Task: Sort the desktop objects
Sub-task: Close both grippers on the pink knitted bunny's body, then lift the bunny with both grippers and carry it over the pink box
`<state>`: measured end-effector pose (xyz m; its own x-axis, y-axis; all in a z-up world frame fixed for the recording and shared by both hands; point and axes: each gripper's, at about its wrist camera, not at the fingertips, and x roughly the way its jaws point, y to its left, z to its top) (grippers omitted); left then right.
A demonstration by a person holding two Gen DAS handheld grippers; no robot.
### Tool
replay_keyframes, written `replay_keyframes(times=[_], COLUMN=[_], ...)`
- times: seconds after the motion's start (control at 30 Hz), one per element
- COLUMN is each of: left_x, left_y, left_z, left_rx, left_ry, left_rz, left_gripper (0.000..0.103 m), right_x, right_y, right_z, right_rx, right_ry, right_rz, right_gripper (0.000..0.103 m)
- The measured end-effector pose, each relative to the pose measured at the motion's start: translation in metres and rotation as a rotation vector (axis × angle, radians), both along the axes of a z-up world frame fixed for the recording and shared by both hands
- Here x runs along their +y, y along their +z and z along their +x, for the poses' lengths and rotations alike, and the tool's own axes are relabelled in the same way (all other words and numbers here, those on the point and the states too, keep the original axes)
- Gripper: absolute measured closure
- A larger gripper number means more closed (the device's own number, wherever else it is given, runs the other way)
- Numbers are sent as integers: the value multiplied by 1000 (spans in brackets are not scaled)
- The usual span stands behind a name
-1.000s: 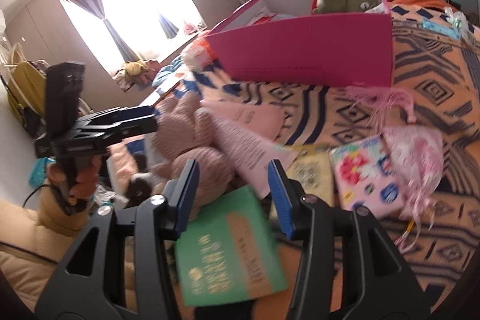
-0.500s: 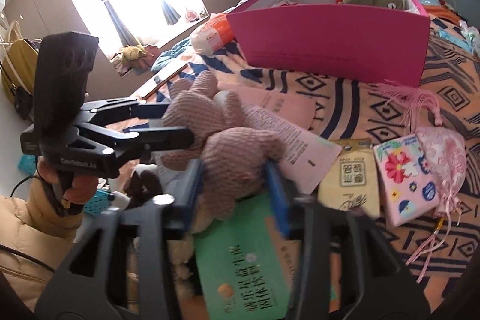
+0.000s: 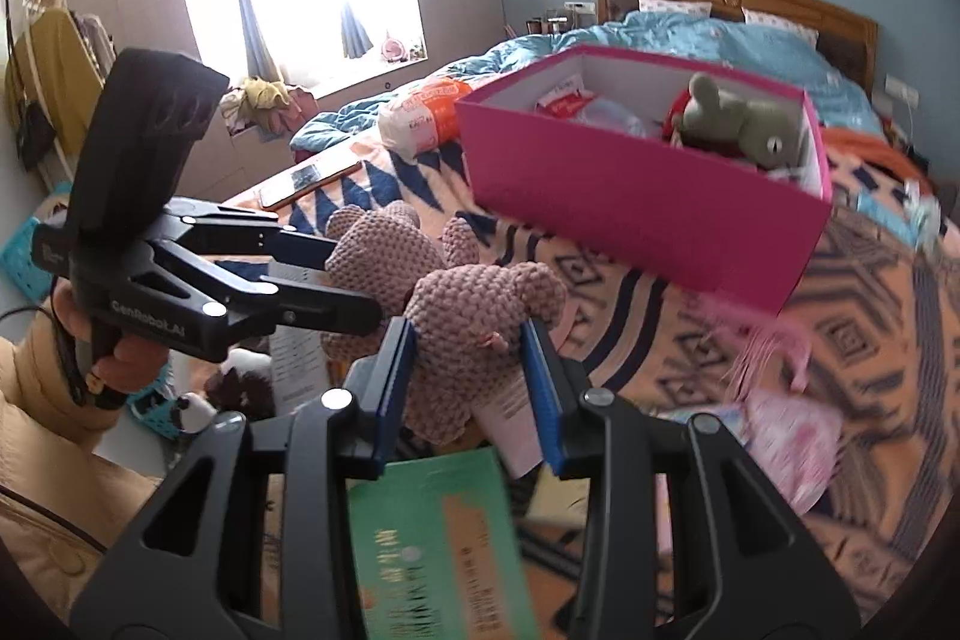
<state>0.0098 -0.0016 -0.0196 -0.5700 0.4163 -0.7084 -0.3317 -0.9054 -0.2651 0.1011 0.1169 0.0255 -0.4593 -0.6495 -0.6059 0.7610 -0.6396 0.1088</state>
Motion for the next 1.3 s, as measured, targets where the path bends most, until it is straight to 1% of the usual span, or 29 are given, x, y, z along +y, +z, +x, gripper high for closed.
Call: replay_keyframes(times=[0.07,0.17,0.27,0.3,0.33,0.37,0.4,0.47,0.57,0.67,0.8,0.87,0.93,0.97,1.0,1.13,1.2,1.3], left_x=[2,6,12,13,14,17,21,27,26,19,11,13,17,20,23,27,25,23], left_y=[2,6,2,-1,-4,-8,-11,-13,-8,-10,-17,-17,-16,-16,-15,-17,-19,-22], left_z=[-9,-25,-42,-48,-52,-57,-60,-62,-62,-65,-75,-77,-76,-76,-77,-84,-90,-96], left_rx=[-1,14,9,-3,-17,-36,-36,-14,-14,-31,-80,-83,-79,-76,-74,-89,-103,-125], left_ry=[4,6,3,-6,-16,-25,-26,-29,-44,-31,-19,-31,-56,-67,-78,-90,-90,-93], left_rz=[-3,-26,-49,-44,-36,-35,-59,-110,-101,-115,-122,-127,-140,-147,-156,-182,-177,-165], left_gripper=[41,41,41,42,48,49,49,49,48,46,46,46,45,45,45,45,45,45], right_x=[-1,0,-2,-3,-4,-6,-7,-10,-4,-1,8,12,13,11,9,6,8,8], right_y=[1,2,-1,-3,-7,-10,-14,-21,-24,-31,-35,-33,-32,-32,-32,-36,-38,-41], right_z=[-9,-25,-43,-49,-55,-60,-65,-76,-88,-90,-95,-97,-99,-100,-101,-105,-109,-115], right_rx=[17,32,35,34,35,31,23,10,-15,-21,-94,-121,-165,-176,-184,-208,-233,-263], right_ry=[11,10,11,8,5,10,12,2,-22,-54,-86,-118,-116,-117,-123,-160,-185,-193], right_rz=[18,44,71,84,95,104,111,127,114,166,133,104,55,48,46,47,40,30], right_gripper=[64,64,64,64,64,65,65,66,66,66,64,64,63,62,59,57,57,57])
